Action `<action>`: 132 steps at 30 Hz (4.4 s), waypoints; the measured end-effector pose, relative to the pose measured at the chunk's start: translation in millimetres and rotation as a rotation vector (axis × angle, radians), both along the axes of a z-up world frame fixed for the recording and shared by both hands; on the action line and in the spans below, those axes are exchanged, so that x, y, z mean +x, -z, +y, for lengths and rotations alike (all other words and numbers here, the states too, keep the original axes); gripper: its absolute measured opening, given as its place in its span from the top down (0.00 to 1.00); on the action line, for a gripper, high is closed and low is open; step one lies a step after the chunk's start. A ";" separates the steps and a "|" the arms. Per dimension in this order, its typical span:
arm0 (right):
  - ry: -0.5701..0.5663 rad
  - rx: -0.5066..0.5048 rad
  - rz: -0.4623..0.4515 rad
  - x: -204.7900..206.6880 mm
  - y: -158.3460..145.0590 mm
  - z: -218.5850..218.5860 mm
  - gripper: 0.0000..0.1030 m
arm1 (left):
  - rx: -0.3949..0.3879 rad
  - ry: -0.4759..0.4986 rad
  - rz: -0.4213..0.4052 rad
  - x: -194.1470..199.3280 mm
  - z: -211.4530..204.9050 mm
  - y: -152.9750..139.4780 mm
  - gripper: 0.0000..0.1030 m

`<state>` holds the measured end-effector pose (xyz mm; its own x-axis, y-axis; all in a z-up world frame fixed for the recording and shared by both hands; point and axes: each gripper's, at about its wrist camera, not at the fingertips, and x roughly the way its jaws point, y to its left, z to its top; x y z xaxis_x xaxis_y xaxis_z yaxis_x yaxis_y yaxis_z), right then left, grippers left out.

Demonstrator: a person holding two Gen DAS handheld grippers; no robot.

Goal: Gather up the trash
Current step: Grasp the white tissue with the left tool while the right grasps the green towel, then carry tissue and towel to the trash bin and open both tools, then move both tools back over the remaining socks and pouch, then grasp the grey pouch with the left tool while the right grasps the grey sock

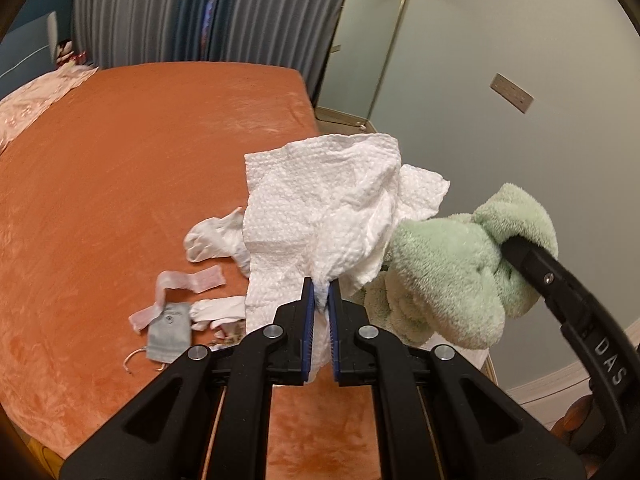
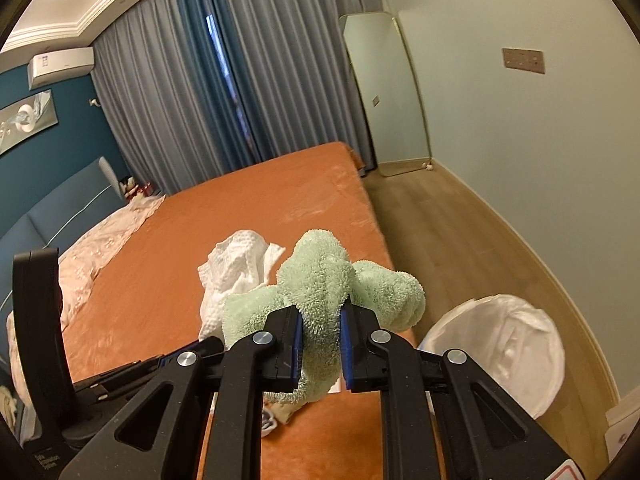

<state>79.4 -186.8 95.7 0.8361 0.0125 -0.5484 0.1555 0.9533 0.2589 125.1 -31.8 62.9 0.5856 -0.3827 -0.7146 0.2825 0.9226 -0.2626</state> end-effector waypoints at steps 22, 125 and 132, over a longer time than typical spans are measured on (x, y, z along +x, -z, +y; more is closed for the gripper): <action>0.249 0.008 0.088 -24.4 44.0 -143.9 0.86 | 0.060 0.218 0.086 4.8 -149.2 46.0 0.93; -0.296 -0.025 0.534 72.1 252.4 182.5 0.62 | 0.064 -0.327 0.431 65.8 187.7 218.7 0.17; -0.292 0.017 0.562 78.9 265.7 173.1 0.76 | 0.064 -0.255 0.472 84.9 160.4 242.2 0.18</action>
<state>158.3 -13.7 -170.1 0.3811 0.2091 -0.9006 0.0059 0.9735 0.2285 210.0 128.6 -179.3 0.2635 -0.2176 -0.9398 -0.0881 0.9647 -0.2480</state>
